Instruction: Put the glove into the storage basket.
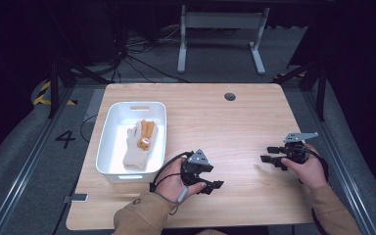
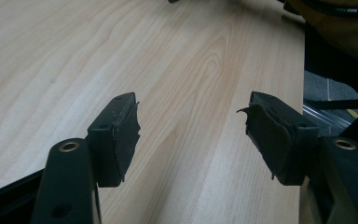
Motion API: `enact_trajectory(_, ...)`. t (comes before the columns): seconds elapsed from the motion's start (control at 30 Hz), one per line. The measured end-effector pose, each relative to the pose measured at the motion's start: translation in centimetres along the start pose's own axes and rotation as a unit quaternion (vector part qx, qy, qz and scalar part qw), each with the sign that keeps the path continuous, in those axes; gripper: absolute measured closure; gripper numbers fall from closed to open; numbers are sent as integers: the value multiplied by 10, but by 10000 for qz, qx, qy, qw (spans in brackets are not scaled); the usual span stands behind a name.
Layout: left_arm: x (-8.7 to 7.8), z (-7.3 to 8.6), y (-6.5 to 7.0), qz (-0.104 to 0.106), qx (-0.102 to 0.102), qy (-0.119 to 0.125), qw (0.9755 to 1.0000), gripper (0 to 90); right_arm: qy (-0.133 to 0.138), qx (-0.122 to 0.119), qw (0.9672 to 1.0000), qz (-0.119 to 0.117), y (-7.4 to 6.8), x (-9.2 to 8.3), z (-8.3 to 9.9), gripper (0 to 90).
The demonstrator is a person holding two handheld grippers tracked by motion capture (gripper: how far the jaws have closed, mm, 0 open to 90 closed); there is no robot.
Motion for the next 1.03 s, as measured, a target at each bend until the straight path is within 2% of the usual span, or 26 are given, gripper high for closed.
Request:
enact_trajectory(0.2, 14, 14, -1, 4, 51, -111, 9999, 358, 1, 1, 10000, -9, -1, 1, 1, 418)
enact_trajectory(0.37, 24, 23, 0, 43, 184, -306, 9994, 352, 1, -7, 10000, -12, 0, 2, 3, 418)
enact_trajectory(1.03, 23, 23, -1, 51, 132, -335, 9993, 343, -36, -48, 10000, -14, -1, 4, 4, 416)
Point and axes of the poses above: each handheld gripper's, and its own axes: x roughly forward along the jaws, z roughly out of its underside, y roughly to its right, the point moved 3 cm from there along x, roughly forward along the jaws, and after that the axes turned 5 degrees about y, right-handed, at the moved point
